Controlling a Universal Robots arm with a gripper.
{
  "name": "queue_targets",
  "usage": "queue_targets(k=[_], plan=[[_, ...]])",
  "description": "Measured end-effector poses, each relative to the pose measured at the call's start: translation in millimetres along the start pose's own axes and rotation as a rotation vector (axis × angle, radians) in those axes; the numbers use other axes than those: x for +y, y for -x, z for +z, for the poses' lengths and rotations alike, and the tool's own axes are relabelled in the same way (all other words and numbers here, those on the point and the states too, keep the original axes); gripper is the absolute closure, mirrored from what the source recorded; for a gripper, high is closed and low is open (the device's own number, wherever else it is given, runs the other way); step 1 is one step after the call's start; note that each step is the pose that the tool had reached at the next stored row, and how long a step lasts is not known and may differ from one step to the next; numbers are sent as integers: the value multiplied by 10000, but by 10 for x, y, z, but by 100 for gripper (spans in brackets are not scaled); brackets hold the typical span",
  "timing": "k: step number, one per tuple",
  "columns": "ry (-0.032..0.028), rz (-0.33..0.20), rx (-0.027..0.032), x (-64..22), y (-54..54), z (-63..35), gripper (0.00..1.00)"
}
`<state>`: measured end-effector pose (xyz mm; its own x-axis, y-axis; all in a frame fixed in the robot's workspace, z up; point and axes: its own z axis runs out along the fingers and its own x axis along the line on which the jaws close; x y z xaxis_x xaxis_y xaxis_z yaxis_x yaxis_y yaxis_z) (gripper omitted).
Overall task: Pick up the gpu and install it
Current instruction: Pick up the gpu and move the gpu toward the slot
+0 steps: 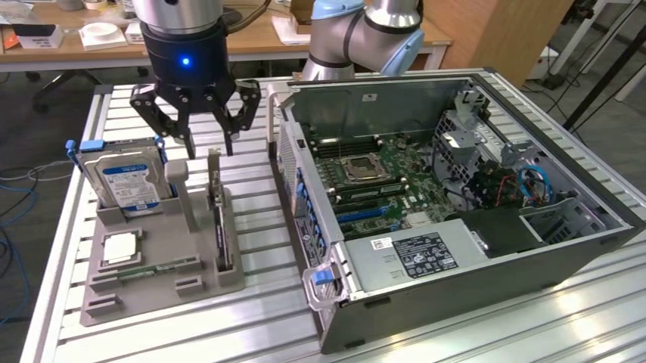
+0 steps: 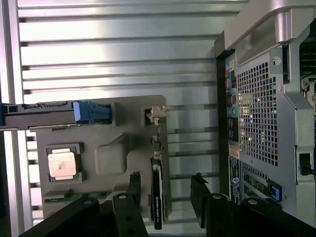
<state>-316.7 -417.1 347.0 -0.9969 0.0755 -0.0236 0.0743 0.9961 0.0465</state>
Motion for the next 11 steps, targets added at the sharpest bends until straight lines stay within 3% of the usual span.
queue_targets(k=[11], plan=[[0,0,1,-37,1,66,47]])
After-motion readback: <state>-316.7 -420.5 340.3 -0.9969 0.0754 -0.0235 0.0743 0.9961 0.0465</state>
